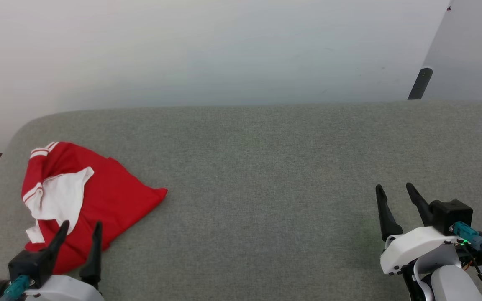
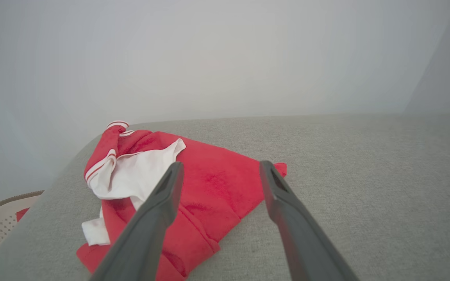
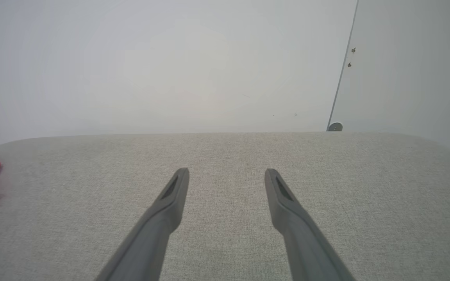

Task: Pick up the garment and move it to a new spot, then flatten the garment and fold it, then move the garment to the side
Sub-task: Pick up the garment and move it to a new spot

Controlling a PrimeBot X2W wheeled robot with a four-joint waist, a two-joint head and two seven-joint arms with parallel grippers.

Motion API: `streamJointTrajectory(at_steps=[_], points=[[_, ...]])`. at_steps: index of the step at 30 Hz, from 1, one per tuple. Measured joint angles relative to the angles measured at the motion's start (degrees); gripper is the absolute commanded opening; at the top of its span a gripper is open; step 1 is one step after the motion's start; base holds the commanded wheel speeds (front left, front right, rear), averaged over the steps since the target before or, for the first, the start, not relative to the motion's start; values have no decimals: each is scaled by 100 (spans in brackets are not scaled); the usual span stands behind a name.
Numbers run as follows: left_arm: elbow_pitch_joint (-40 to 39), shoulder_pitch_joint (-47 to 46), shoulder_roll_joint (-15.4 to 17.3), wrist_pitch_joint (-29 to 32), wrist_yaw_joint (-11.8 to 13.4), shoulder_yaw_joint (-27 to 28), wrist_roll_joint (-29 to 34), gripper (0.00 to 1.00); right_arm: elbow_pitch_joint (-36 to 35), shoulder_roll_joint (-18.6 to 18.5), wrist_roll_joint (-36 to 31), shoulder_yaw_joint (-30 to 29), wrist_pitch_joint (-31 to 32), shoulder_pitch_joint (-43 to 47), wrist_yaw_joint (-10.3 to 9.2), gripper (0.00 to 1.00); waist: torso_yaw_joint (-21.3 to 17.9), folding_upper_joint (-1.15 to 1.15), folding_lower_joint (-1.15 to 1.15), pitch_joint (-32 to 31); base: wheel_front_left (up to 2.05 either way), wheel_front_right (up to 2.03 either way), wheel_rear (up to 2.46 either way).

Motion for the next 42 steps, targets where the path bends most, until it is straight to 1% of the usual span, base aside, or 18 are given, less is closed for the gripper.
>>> streamJointTrajectory(at_steps=[13,16,23,27,32,36,42], points=[[78,-12,129,-141,0,-74,186,100,157,-1,-174,-40,-187,-81,0,100,-10,0,0,-16,0,0,0],[121,-27,146,-141,0,-98,183,100,168,-2,-125,-60,-209,-85,0,100,-6,0,0,-13,0,0,0],[225,-166,157,-141,-1,-118,66,100,127,-5,-22,-67,-252,-89,0,100,145,0,0,46,0,0,0],[299,-281,159,-141,-1,-115,38,100,124,-11,12,120,-275,-93,0,100,354,0,0,96,0,0,0],[420,-285,120,-141,-1,-124,1,100,190,-4,143,432,-323,-123,1,100,736,0,0,141,0,0,0],[530,-287,86,-141,-1,-71,-23,100,310,-8,189,608,-333,-220,1,100,1128,0,0,158,0,0,0],[664,-280,-60,-141,-1,51,12,100,513,-5,323,858,-375,-320,1,100,1800,0,0,139,0,0,0]])
